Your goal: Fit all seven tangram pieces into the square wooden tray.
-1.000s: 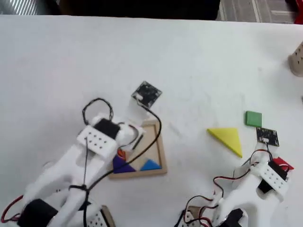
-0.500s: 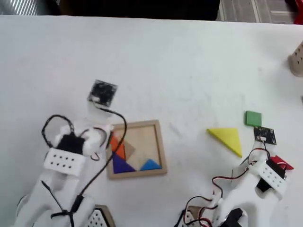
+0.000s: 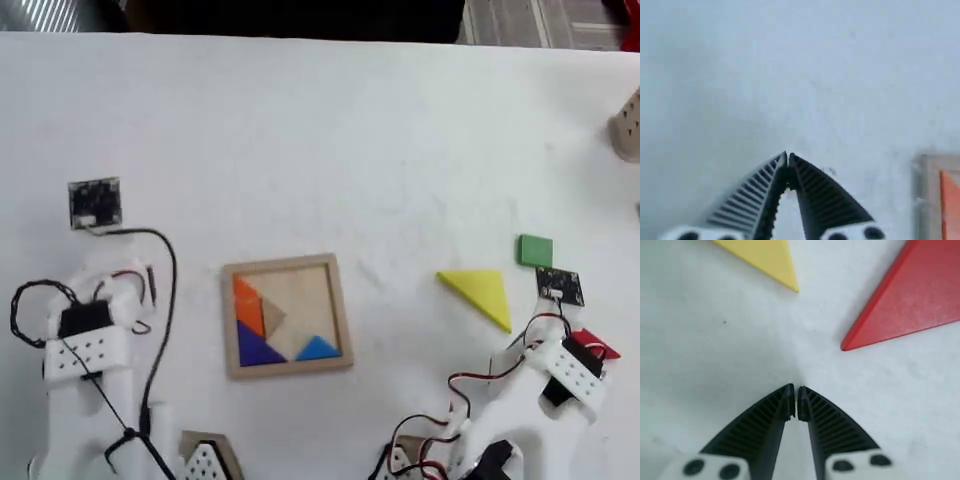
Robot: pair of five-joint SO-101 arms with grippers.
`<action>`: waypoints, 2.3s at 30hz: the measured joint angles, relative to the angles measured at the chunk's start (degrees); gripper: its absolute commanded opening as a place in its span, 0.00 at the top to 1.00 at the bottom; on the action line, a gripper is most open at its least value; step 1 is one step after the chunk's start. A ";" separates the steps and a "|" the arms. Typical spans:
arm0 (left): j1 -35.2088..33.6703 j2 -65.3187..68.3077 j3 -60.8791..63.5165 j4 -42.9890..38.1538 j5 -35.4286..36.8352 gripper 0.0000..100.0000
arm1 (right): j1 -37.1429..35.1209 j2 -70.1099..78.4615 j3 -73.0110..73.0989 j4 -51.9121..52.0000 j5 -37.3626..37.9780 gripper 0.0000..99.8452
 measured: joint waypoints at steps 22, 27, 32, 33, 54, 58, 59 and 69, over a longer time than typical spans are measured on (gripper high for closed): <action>-1.76 29.80 -12.13 -4.66 -0.09 0.87 | -0.62 0.00 0.00 0.00 0.35 0.98; -1.76 29.98 -12.40 -4.40 -0.09 0.87 | -4.84 0.09 -2.99 -0.09 0.35 0.98; -1.76 29.98 -12.40 -4.40 -0.09 0.87 | -8.62 0.09 -10.29 -0.09 -2.64 0.98; -1.76 29.98 -12.40 -4.40 -0.09 0.87 | -9.93 0.09 -11.60 -0.09 -4.92 0.98; -1.76 29.98 -12.40 -4.40 -0.09 0.87 | -20.13 0.62 -19.52 -8.44 -26.02 0.84; -1.76 29.98 -12.40 -4.40 -0.09 0.87 | -20.04 2.90 -23.30 -8.44 -26.02 0.84; -1.76 29.98 -12.40 -4.40 -0.09 0.87 | -19.78 4.48 -24.62 -8.44 -26.02 0.84; -1.76 29.98 -12.40 -4.40 -0.09 0.87 | -19.16 29.71 -48.35 0.35 -21.45 0.73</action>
